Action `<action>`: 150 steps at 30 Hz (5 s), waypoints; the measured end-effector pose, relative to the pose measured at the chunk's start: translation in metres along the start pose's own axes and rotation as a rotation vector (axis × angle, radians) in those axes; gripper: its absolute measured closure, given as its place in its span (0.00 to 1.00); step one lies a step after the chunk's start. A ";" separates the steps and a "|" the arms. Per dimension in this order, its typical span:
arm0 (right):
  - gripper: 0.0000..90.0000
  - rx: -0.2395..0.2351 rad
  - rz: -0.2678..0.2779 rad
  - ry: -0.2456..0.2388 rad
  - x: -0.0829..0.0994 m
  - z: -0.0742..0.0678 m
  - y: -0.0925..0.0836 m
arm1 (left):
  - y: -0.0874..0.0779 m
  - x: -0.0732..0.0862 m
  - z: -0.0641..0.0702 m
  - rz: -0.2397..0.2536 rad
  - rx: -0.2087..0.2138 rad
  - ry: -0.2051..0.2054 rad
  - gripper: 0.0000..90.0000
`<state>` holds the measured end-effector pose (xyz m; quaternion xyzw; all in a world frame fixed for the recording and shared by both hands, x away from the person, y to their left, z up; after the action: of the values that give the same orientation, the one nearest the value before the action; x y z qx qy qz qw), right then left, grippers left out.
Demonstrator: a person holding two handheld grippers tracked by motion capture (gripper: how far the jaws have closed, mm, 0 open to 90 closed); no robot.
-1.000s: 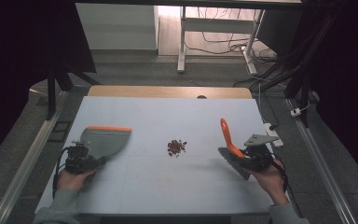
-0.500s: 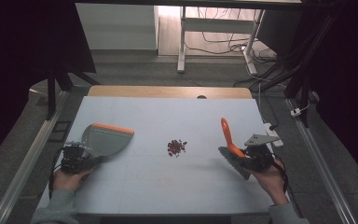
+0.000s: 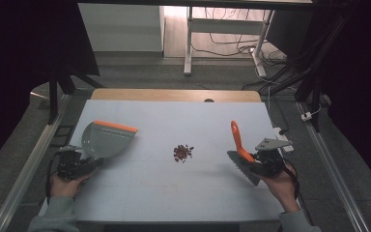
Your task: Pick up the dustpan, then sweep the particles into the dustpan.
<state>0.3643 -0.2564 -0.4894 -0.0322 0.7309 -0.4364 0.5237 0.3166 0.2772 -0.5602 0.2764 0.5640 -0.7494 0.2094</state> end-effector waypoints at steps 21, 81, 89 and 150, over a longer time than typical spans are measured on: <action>0.78 -0.003 -0.008 0.004 0.001 -0.001 0.004 | -0.013 -0.007 0.015 0.059 0.042 0.117 0.69; 0.78 -0.010 -0.020 -0.014 -0.001 -0.005 0.009 | -0.019 0.006 0.075 -0.071 0.351 0.506 0.69; 0.78 -0.019 -0.023 -0.028 -0.006 -0.009 0.015 | -0.017 0.008 0.076 -0.090 0.360 0.524 0.69; 0.78 -0.016 -0.093 -0.060 -0.099 -0.008 0.134 | 0.019 0.013 0.097 -0.269 0.393 0.583 0.69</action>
<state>0.4575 -0.1189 -0.5054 -0.0835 0.7162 -0.4534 0.5240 0.3009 0.1783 -0.5620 0.4365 0.4766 -0.7540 -0.1174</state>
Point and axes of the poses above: each handheld gripper's, and its own axes: y roughly forward along the jaws, x roughly out of its underside, z roughly to its right, the point moved 6 cm from there along y, roughly forward along the jaws, and after that the axes turned 8 degrees about -x, right-handed, at the moved point
